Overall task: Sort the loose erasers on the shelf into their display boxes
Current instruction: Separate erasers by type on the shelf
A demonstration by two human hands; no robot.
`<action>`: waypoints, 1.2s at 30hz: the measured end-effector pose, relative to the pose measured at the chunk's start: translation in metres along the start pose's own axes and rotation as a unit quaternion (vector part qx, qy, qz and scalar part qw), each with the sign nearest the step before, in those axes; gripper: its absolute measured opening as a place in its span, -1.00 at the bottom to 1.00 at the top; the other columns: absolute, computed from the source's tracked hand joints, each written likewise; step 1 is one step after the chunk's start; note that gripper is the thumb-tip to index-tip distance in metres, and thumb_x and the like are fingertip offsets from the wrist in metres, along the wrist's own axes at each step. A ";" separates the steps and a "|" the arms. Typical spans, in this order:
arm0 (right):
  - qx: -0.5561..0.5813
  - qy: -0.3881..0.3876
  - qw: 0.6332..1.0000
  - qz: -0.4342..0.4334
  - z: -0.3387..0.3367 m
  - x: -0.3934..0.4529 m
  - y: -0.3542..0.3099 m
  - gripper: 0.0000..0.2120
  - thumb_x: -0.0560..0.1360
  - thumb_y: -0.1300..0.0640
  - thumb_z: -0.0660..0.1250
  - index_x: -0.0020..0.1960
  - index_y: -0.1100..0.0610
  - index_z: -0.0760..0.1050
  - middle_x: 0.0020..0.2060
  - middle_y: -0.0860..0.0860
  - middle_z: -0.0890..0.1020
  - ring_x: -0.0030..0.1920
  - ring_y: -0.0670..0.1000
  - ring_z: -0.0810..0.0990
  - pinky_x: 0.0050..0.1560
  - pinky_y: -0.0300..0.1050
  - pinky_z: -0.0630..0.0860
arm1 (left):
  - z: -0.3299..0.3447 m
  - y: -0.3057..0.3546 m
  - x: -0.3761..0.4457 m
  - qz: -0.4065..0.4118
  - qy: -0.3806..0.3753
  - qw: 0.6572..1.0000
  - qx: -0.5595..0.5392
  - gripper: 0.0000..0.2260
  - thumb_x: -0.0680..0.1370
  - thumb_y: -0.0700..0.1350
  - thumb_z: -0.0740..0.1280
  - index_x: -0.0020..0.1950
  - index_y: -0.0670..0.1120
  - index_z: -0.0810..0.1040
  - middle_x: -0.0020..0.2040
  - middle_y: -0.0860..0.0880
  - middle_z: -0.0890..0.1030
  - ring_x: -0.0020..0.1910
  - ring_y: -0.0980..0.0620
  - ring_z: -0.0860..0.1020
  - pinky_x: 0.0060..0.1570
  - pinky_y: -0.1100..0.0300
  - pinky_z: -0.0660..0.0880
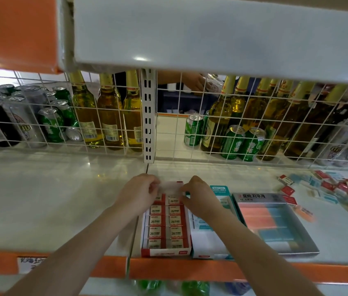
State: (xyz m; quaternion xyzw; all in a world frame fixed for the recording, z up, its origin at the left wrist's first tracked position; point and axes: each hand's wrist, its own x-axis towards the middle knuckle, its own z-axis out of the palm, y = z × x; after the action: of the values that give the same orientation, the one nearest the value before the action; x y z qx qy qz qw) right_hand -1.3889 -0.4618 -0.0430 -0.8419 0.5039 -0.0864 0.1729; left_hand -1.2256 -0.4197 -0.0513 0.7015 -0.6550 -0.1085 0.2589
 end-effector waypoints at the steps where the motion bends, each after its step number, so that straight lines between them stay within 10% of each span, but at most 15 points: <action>1: 0.012 0.010 1.000 0.001 -0.001 -0.001 0.001 -0.73 0.58 0.09 0.16 0.22 0.11 0.51 0.09 0.08 0.44 0.10 0.06 0.50 0.01 -0.24 0.40 | 0.000 0.001 0.001 0.004 -0.010 1.000 0.004 -0.76 0.57 -0.13 0.24 0.21 -0.08 0.54 0.14 0.00 0.55 0.09 0.06 0.52 0.06 0.29 0.42; 9: 0.036 0.003 0.999 -0.010 -0.007 -0.012 0.008 -0.75 0.52 0.06 0.28 0.18 0.06 0.52 0.07 0.06 0.48 0.05 0.02 0.48 -0.05 -0.26 0.32 | 0.014 0.011 0.006 0.064 -0.149 0.978 0.130 -0.80 0.58 -0.13 0.15 0.04 -0.13 0.54 0.06 -0.07 0.55 0.01 -0.01 0.53 -0.06 0.20 0.45; 21: 0.071 0.000 0.997 0.005 -0.004 -0.019 0.012 -0.72 0.55 0.06 0.23 0.23 0.06 0.48 0.11 0.05 0.47 0.08 0.02 0.48 -0.02 -0.25 0.33 | 0.021 0.016 0.006 0.076 -0.146 0.972 0.168 -0.77 0.58 -0.04 0.15 0.07 -0.08 0.55 0.13 -0.02 0.53 0.07 0.00 0.53 -0.05 0.19 0.43; 36: 0.082 0.090 0.986 0.113 -0.082 -0.076 0.153 -0.74 0.52 0.16 0.25 0.19 0.09 0.52 0.07 0.06 0.57 0.05 0.04 0.53 0.04 -0.20 0.41 | 0.066 0.145 0.013 0.043 -0.036 0.997 -0.058 -0.87 0.57 -0.06 0.24 0.01 -0.02 0.57 0.00 0.06 0.59 -0.05 0.09 0.53 0.01 0.13 0.48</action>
State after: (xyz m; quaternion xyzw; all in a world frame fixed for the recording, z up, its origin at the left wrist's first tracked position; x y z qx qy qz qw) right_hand -1.5765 -0.4777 -0.0226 -0.7515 0.6001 -0.1833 0.2038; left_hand -1.3815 -0.4476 -0.0309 0.6520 -0.6862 -0.1601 0.2801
